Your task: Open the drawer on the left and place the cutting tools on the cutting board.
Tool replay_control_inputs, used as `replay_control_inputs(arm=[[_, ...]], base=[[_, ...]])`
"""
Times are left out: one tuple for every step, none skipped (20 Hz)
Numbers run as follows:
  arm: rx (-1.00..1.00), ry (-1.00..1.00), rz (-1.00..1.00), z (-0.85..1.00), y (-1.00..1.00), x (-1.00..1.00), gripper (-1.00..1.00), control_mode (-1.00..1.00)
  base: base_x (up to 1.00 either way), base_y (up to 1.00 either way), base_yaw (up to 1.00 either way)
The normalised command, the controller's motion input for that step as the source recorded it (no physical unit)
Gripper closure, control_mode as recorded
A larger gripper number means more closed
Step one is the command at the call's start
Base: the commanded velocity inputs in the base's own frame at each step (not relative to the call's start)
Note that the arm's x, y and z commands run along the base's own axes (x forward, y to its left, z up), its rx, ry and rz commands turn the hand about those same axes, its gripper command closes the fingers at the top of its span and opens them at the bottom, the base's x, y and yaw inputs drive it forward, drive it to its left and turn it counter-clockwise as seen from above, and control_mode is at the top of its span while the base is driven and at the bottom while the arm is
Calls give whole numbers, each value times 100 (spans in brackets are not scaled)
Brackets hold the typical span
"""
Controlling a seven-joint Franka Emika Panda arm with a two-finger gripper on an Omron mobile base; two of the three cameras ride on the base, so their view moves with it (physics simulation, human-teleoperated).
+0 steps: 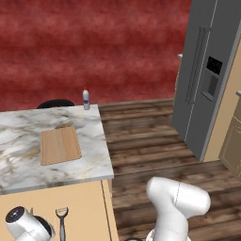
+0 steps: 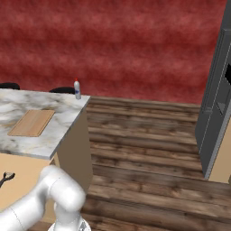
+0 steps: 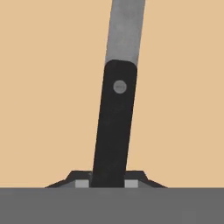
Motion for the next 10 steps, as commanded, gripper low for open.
replay_control_inputs(arm=[[19, -28, -2, 42, -19, -35, 100, -100], [21, -25, -3, 66, -20, -22, 100, -100], [23, -29, -2, 91, -24, -21, 100, -100], [24, -29, -2, 100, -24, -13, 100, -100], [25, -31, 0, 100, -19, -12, 100, -100], [22, -31, 0, 100, -12, -6, 100, -100], [20, -29, 0, 100, -10, -4, 100, -100], [18, -27, 0, 100, -6, 0, 100, -100], [17, -23, 0, 100, -7, 0, 100, -100], [14, -19, 0, 100, -9, 0, 100, -100]], base=[[0, 0, 0], [0, 0, 0], [0, 0, 0], [0, 0, 0], [0, 0, 0], [0, 0, 0], [0, 0, 0], [0, 0, 0], [0, 0, 0], [0, 0, 0]])
